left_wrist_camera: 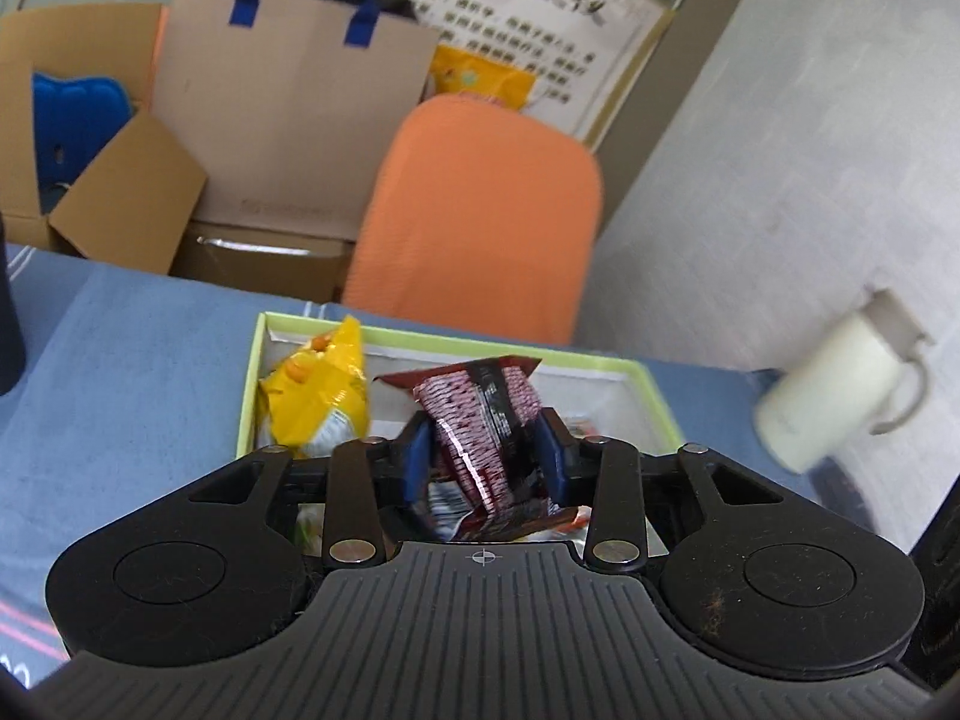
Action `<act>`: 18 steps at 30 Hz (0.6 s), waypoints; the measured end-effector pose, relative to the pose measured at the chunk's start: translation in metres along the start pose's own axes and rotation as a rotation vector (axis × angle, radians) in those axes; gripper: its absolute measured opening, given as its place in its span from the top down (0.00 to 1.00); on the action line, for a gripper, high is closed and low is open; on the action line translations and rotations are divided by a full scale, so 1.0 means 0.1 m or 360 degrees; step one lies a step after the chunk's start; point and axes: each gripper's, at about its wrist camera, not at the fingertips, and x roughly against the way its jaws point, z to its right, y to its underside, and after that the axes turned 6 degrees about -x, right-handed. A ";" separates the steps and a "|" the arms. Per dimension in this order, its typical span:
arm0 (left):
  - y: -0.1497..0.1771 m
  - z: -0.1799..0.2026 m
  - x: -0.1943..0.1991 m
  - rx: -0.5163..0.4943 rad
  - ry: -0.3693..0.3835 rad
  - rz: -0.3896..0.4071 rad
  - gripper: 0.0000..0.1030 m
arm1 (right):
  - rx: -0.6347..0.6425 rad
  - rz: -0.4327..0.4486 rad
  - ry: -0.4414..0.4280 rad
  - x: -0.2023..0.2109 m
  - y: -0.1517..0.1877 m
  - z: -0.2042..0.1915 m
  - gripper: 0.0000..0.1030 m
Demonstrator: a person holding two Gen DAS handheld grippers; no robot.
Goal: Organize snacks
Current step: 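Open the left gripper to drop the chocolate pack into the box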
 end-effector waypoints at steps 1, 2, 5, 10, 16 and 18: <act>0.01 -0.04 -0.07 -0.0012 -0.0027 -0.0010 0.79 | 0.0002 -0.0011 0.0009 -0.09 0.00 0.02 0.32; 0.04 -0.08 -0.09 -0.0005 -0.0056 -0.0019 0.74 | -0.0008 -0.0015 0.0019 -0.08 0.00 0.07 0.32; 0.14 -0.14 0.15 0.0002 -0.0022 0.0105 0.59 | -0.0070 0.0085 0.0018 0.25 0.01 0.19 0.23; 0.49 -0.08 0.80 -0.0030 0.0017 0.0268 0.37 | -0.0120 0.0203 0.0142 1.09 0.38 0.32 0.05; 1.16 0.07 0.78 -0.0037 0.0192 0.0060 0.38 | -0.0335 -0.0012 0.0239 1.45 1.19 0.16 0.01; 1.34 0.14 0.58 -0.0022 0.0206 -0.0085 0.55 | -0.0376 -0.0072 0.0207 1.49 1.38 0.07 0.01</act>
